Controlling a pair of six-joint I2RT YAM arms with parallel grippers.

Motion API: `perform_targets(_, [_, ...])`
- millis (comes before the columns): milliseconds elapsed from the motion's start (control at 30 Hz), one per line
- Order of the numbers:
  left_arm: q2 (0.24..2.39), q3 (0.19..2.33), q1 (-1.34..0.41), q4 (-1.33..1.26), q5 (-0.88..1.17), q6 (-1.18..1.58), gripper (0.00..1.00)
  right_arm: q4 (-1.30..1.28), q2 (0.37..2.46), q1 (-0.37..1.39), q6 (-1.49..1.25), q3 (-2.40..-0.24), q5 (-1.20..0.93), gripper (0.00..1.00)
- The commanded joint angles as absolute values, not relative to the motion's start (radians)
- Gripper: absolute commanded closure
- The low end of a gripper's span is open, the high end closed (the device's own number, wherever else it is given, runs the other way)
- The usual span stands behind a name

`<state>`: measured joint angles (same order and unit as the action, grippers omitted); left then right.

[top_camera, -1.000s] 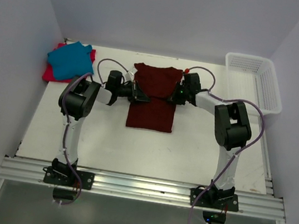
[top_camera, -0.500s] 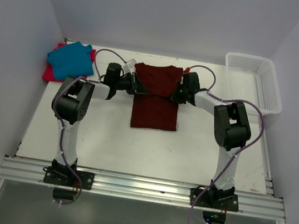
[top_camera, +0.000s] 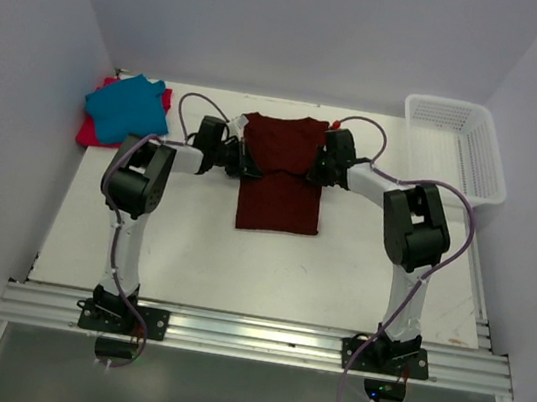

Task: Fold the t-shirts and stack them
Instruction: Fold the folded rectangular tshirt in 1/3 of the way

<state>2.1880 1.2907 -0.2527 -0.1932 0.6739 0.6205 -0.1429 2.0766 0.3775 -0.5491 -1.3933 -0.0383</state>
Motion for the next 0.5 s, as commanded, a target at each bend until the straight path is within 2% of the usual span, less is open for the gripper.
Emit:
perform_targets(0, [2.139, 1.272, -0.252, -0.098, 0.508, 0.552, 1.0, -0.251, 2.023, 0.388, -0.526, -1.401, 0.18, 1.0])
perform_targets(233, [2.097, 1.264, -0.252, -0.081, 0.449, 0.54, 1.0, -0.356, 1.994, 0.414, -0.569, -1.413, 0.414, 1.0])
perform_targets(467, [2.108, 1.255, -0.252, -0.081, 0.459, 0.541, 1.0, -0.41, 2.016, 0.414, -0.561, -1.453, 0.477, 1.0])
